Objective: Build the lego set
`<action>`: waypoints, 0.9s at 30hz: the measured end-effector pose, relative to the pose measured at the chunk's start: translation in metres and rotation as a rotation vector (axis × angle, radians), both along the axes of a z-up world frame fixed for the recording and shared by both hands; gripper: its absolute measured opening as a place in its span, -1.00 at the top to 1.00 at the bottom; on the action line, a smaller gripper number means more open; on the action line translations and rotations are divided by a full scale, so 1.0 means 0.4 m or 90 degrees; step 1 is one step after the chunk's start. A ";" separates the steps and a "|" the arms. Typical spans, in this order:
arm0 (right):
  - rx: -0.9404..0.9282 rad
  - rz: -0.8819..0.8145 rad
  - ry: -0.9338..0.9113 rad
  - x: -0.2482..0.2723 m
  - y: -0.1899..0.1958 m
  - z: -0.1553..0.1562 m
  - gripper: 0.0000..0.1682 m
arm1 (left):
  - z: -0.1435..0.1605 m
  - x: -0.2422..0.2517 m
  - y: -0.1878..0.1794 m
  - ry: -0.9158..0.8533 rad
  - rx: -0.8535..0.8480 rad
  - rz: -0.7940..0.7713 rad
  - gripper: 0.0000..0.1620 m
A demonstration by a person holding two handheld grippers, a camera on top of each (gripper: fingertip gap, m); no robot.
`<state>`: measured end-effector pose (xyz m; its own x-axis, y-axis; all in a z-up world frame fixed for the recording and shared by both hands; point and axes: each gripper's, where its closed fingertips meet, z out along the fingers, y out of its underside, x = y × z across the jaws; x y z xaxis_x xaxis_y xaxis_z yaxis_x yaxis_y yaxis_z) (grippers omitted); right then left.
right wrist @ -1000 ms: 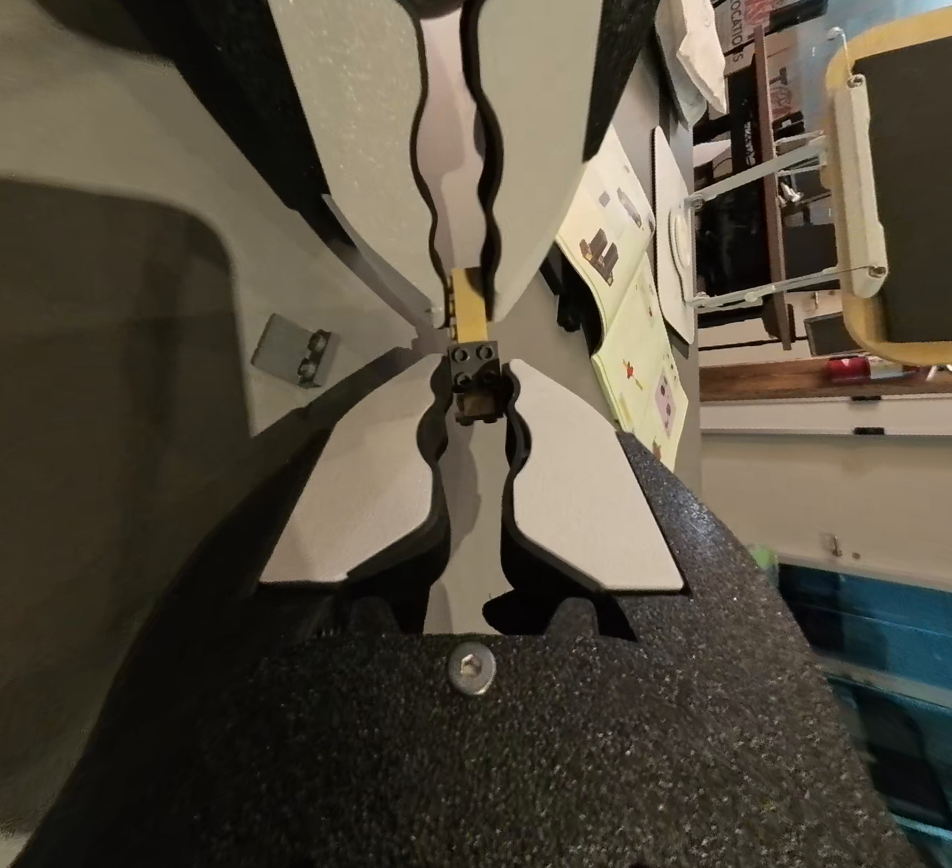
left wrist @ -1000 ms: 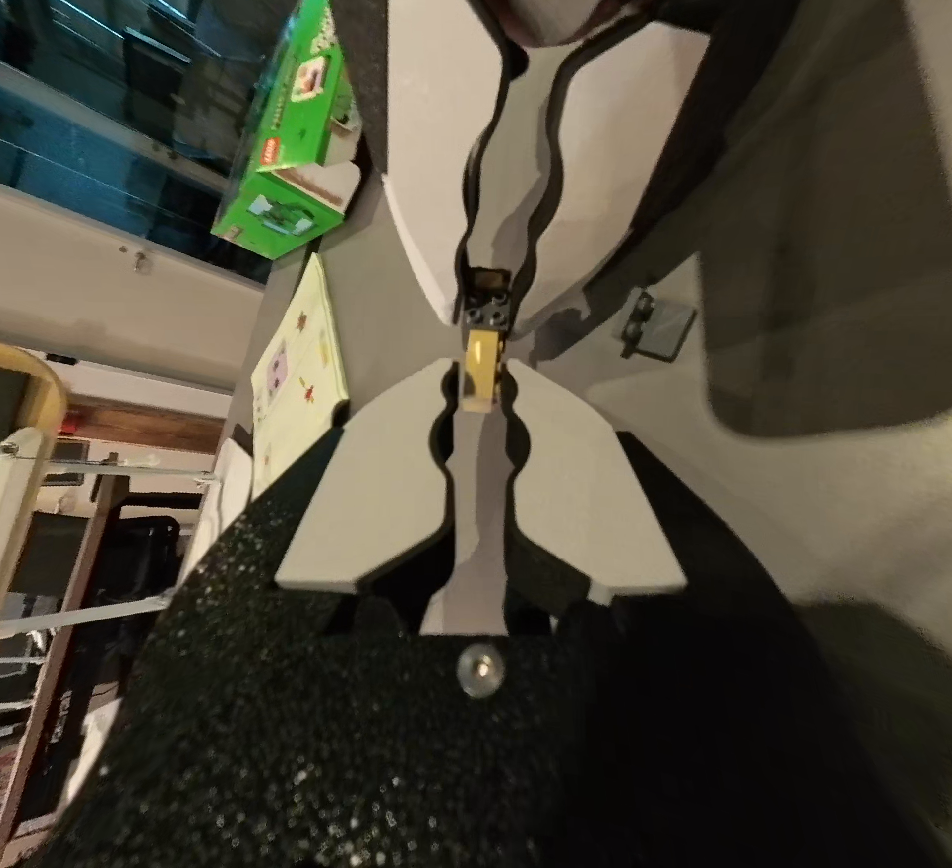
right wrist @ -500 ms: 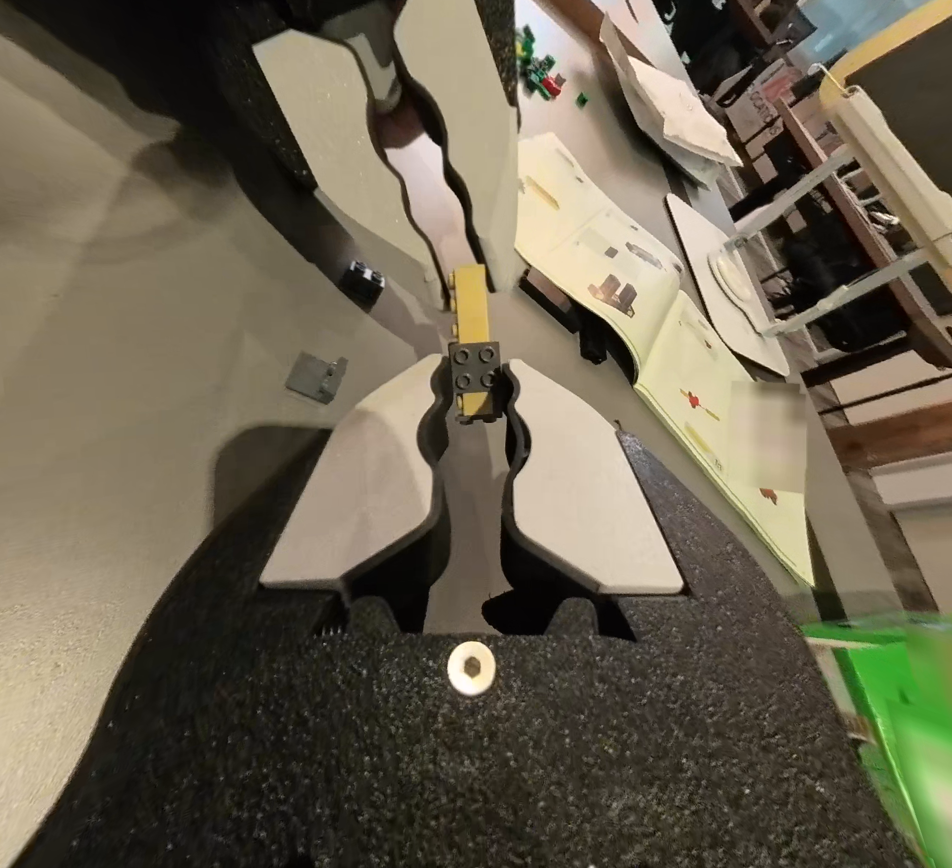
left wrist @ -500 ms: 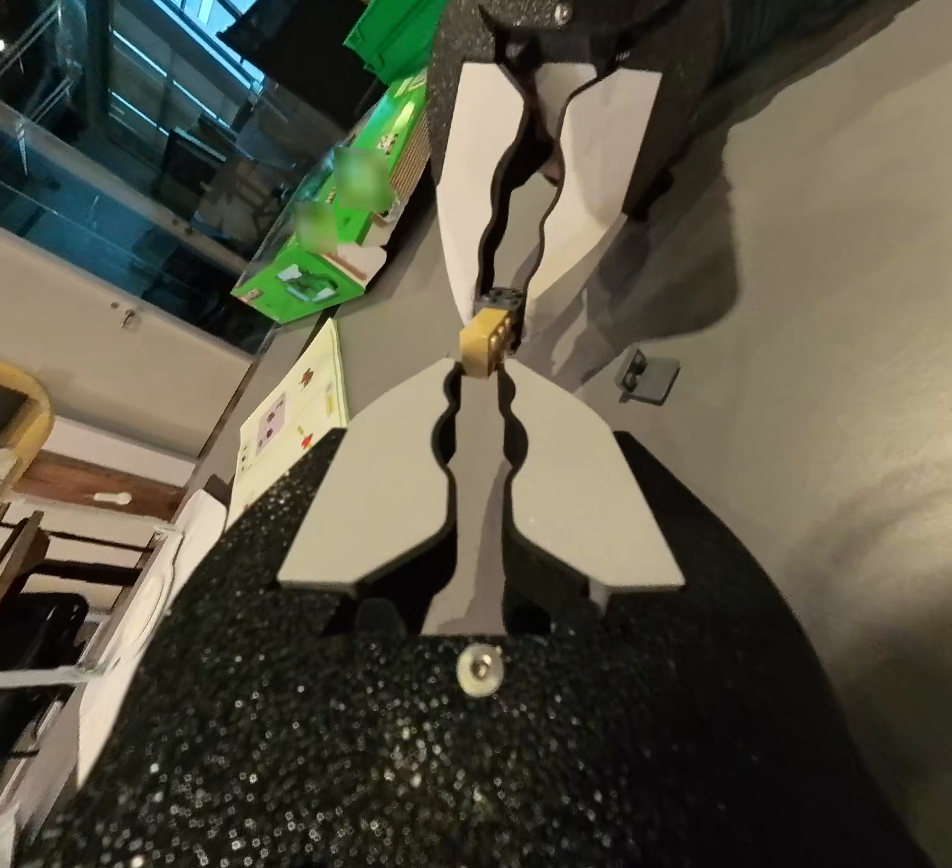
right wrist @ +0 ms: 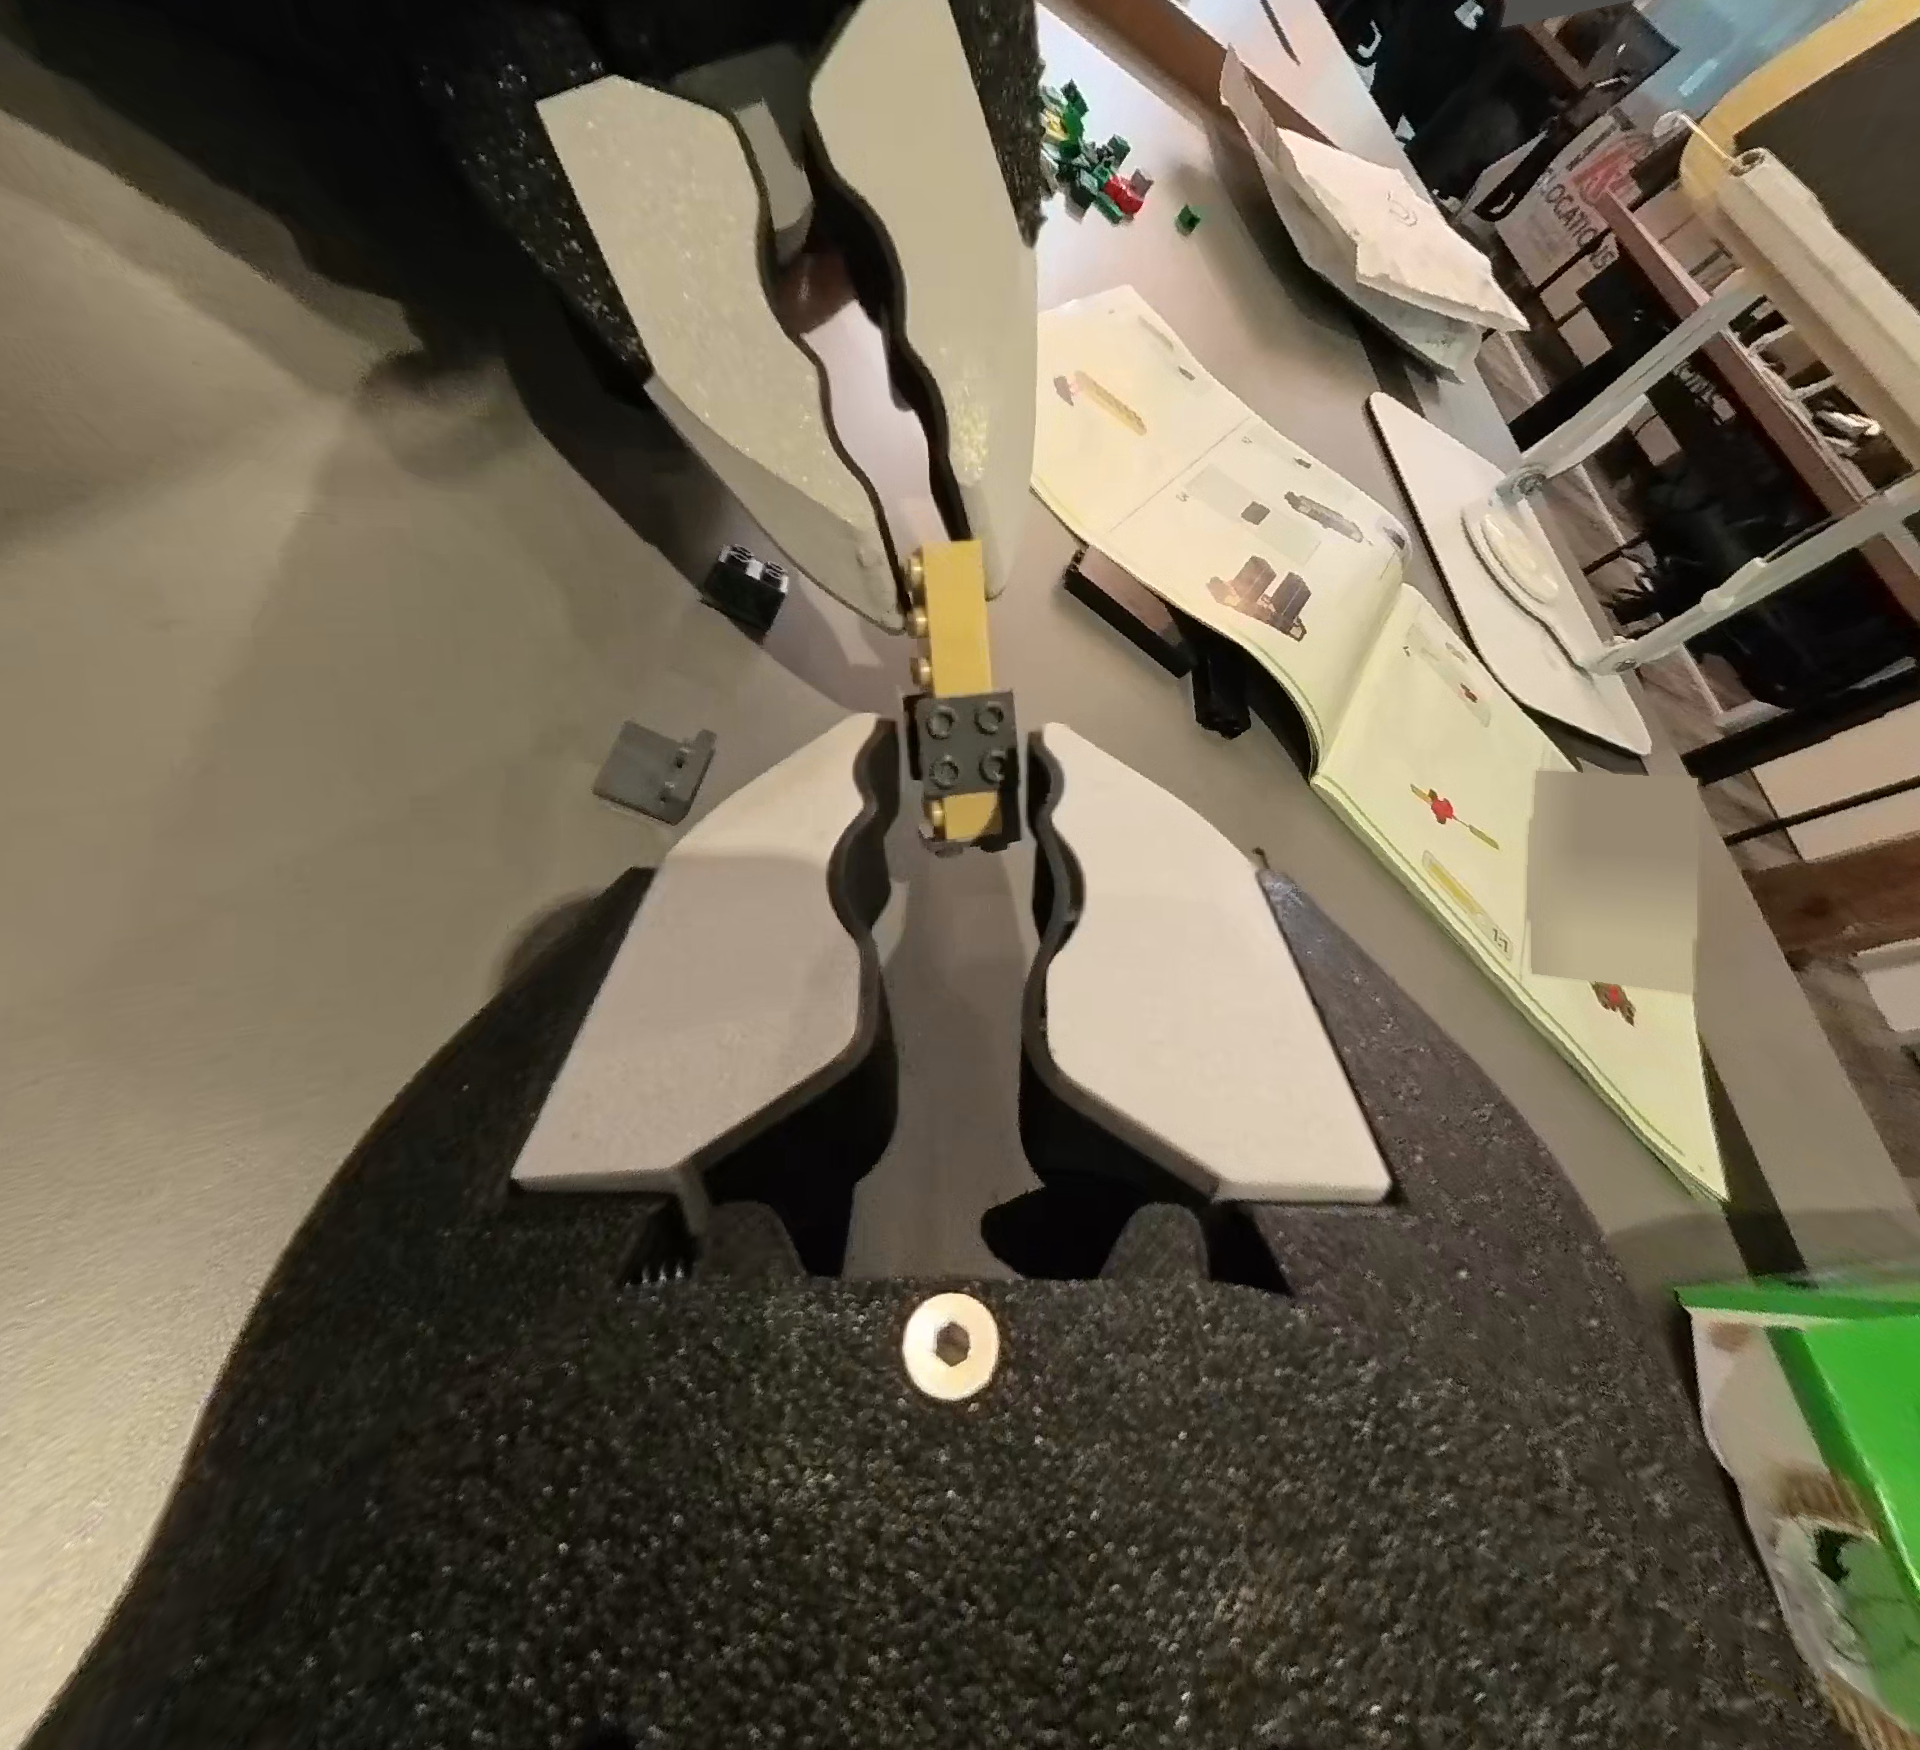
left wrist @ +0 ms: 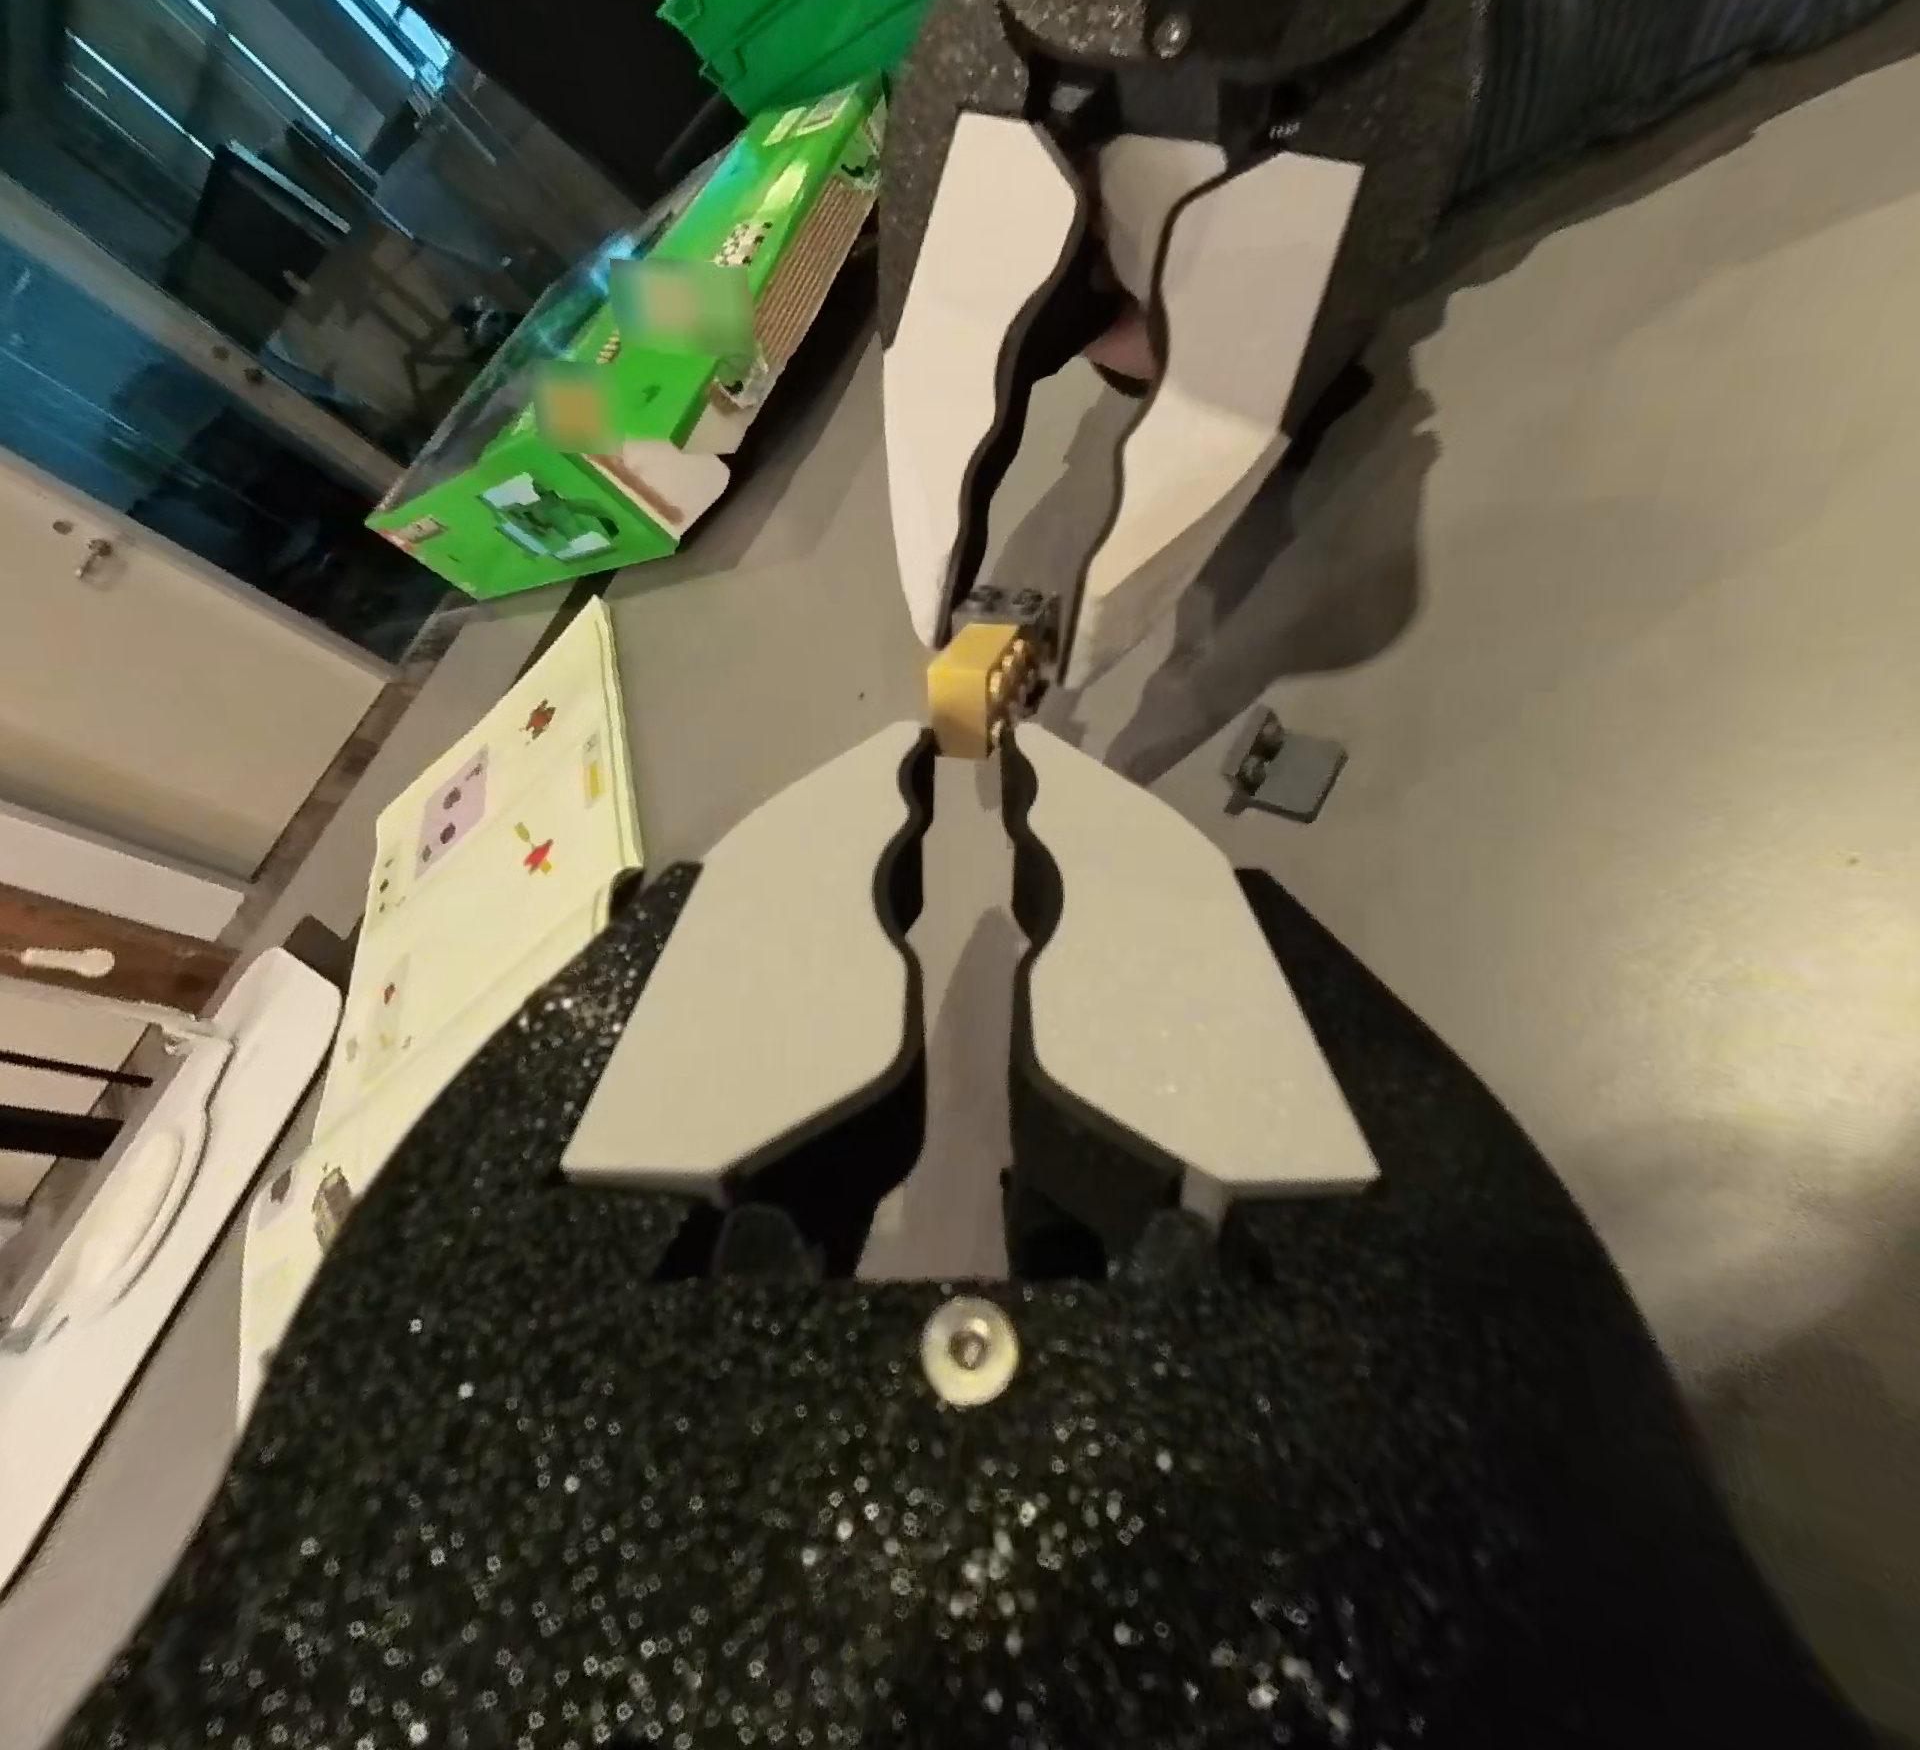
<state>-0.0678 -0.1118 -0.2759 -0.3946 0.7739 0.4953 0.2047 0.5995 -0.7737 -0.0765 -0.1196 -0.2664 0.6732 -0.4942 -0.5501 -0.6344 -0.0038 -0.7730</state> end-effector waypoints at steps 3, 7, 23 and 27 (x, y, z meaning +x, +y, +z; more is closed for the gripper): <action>-0.004 -0.005 -0.007 0.000 0.004 -0.005 0.65 | -0.008 -0.019 0.009 0.001 -0.015 0.030 0.86; -0.031 -0.014 -0.016 0.009 0.019 0.000 0.59 | -0.008 -0.078 0.024 -0.004 -0.022 0.109 0.86; -0.140 0.105 -0.244 0.065 -0.084 -0.070 0.69 | 0.011 -0.102 0.027 0.033 0.023 0.134 0.86; -0.127 0.096 -0.245 0.061 -0.082 -0.076 0.73 | 0.009 -0.098 0.027 0.033 0.018 0.130 0.86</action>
<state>-0.0435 -0.1448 -0.3062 -0.6364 0.7589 0.1377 0.4218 0.4919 -0.7617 -0.1158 -0.1090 -0.2628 0.7284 -0.3344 -0.5980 -0.6612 -0.1142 -0.7415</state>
